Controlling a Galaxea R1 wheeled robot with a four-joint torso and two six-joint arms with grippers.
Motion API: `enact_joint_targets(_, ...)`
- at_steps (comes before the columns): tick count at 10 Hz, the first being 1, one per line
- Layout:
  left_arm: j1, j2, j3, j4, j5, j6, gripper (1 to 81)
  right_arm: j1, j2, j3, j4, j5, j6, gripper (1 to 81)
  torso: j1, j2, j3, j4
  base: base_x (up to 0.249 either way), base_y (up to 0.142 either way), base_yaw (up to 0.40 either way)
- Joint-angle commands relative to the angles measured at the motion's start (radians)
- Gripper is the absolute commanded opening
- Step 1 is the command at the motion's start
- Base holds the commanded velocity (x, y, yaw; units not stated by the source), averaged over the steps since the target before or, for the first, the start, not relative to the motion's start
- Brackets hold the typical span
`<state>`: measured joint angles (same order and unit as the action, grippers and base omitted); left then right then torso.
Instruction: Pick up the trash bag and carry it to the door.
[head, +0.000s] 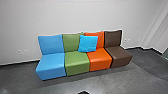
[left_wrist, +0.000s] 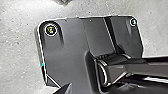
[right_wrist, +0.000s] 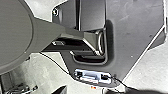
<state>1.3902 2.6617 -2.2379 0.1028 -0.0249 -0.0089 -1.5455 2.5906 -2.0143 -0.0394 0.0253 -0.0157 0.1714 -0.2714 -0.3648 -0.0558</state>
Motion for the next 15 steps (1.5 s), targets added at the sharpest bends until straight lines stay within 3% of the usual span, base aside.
enact_joint_targets(1,-0.053,-0.055,0.043,-0.041,0.062,-0.011,81.1,0.072,-0.119,0.094,0.095,-0.064,0.005,81.1,0.064,-0.098,0.001,0.000,0.000,0.000,0.000)
enact_joint_targets(4,-0.061,-0.060,0.052,-0.043,0.063,-0.011,81.1,0.167,-0.249,0.191,0.141,-0.067,0.005,81.1,0.119,-0.186,-0.037,0.000,0.000,0.000,0.000)
enact_joint_targets(7,-0.093,-0.064,0.049,-0.083,0.072,-0.013,81.1,0.259,-0.326,0.273,0.142,-0.093,0.008,81.1,0.186,-0.293,-0.040,0.000,0.000,0.000,0.000)
enact_joint_targets(11,-0.150,-0.080,0.052,-0.110,0.077,-0.014,81.1,0.343,-0.341,0.280,0.148,-0.105,0.016,81.1,0.280,-0.441,-0.041,0.000,0.000,0.000,0.000)
enact_joint_targets(13,-0.200,-0.084,0.053,-0.124,0.141,-0.014,81.1,0.383,-0.344,0.280,0.162,-0.125,0.019,81.1,0.325,-0.514,-0.041,0.000,0.000,0.000,0.000)
enact_joint_targets(15,-0.236,-0.089,0.053,-0.137,0.158,-0.014,81.1,0.431,-0.358,0.281,0.194,-0.153,0.017,81.1,0.372,-0.589,-0.041,0.000,0.000,0.000,0.000)
